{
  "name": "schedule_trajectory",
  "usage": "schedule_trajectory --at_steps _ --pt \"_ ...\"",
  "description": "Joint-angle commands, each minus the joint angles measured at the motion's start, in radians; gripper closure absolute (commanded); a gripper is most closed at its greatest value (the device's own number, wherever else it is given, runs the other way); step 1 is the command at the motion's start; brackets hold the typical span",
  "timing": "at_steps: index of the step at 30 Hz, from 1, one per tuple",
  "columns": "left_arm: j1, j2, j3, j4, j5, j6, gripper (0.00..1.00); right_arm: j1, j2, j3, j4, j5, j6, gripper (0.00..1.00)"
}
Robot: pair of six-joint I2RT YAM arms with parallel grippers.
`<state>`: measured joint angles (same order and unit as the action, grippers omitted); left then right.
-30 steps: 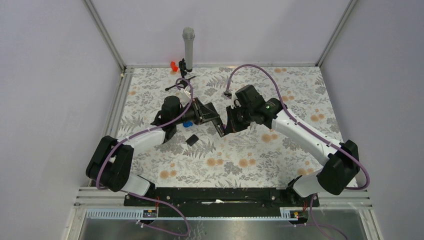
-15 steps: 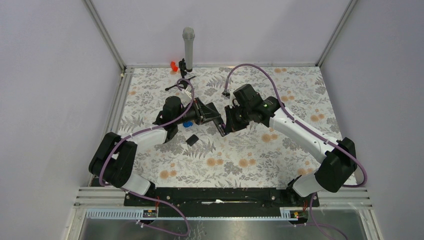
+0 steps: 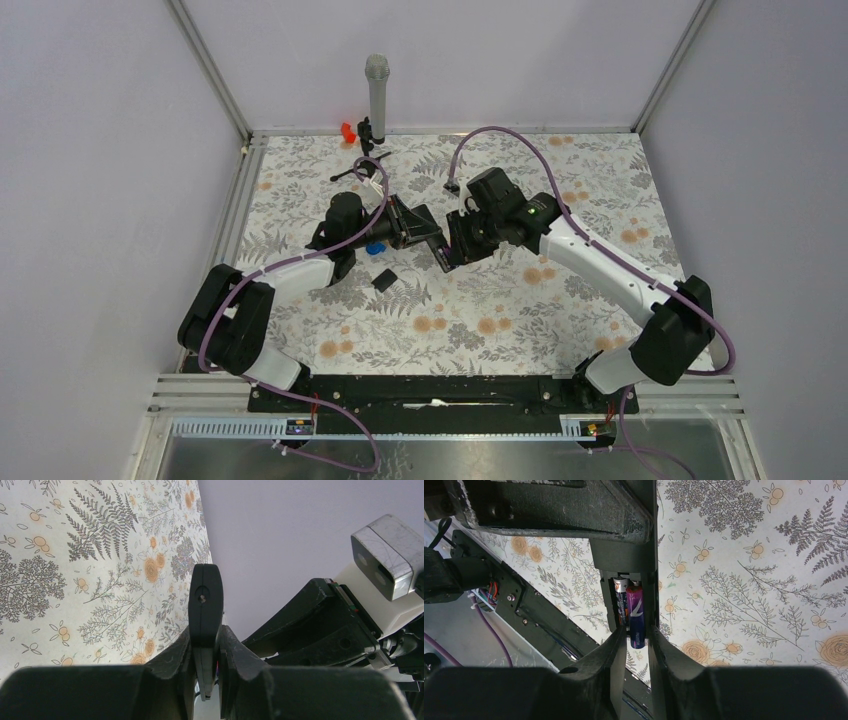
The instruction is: Load the batteries into the remote control
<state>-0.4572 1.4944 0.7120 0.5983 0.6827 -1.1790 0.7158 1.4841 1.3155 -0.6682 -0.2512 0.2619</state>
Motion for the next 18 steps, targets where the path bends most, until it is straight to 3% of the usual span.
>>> schedule_trajectory --at_steps 1,6,12,15,18 --pt "-0.004 -0.006 0.026 0.098 0.027 -0.011 1.00 0.012 -0.043 0.030 0.032 -0.002 0.001 0.69" --pt "-0.002 -0.008 0.023 0.095 0.027 -0.009 1.00 0.012 -0.049 0.035 0.047 0.000 0.020 0.66" --pt "0.007 -0.021 0.020 0.092 0.029 -0.005 1.00 0.012 -0.142 -0.018 0.153 0.060 0.078 0.46" --pt "0.012 -0.032 0.018 0.088 0.030 -0.006 1.00 0.012 -0.189 -0.061 0.214 0.112 0.130 0.46" --pt "0.015 -0.045 0.018 0.089 0.033 -0.011 1.00 0.012 -0.207 -0.106 0.270 0.112 0.153 0.55"
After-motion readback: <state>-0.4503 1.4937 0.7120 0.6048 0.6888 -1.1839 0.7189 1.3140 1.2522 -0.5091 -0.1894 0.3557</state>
